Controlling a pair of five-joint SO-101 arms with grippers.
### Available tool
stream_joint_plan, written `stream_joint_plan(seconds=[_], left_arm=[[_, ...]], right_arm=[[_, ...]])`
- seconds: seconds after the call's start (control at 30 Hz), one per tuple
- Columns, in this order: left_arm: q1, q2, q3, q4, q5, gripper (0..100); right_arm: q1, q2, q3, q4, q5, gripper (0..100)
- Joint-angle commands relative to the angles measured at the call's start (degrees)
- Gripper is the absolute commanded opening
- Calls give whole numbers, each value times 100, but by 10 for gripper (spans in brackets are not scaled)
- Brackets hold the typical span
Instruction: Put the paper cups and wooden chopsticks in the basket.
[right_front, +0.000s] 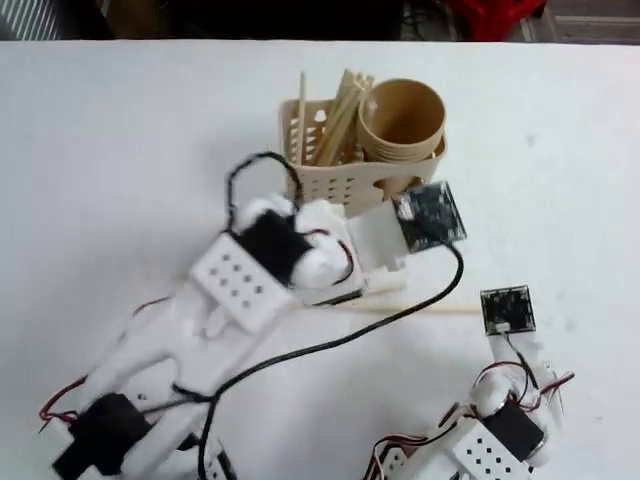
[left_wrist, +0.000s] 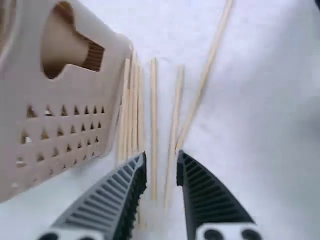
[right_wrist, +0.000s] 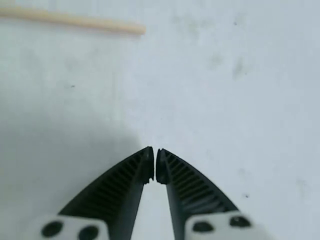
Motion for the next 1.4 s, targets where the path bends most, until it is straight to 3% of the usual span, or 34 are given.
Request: stream_joint_plan(seconds=[0.0, 0.3, 0.7, 0.8, 0.93, 1.07, 1.37], left_arm=[[-57, 725, 677, -1187, -316, 148], [66, 3758, -1046, -1240, -624, 149], [13, 6237, -3701, 536, -589, 146], [-189, 6677, -4387, 923, -598, 92], [-365, 6888, -4993, 1459, -607, 20], [-462, 6730, -5284, 1873, -607, 23], [-567, 5367, -4835, 1943, -352, 23]], right_arm=[[84, -40, 53, 110, 158, 28], [84, -40, 62, 92, 123, 31], [-92, -40, 62, 92, 114, 32], [-101, -40, 62, 92, 114, 32], [-101, -40, 62, 92, 132, 32], [-101, -40, 62, 92, 141, 32], [-101, -40, 62, 92, 149, 32]])
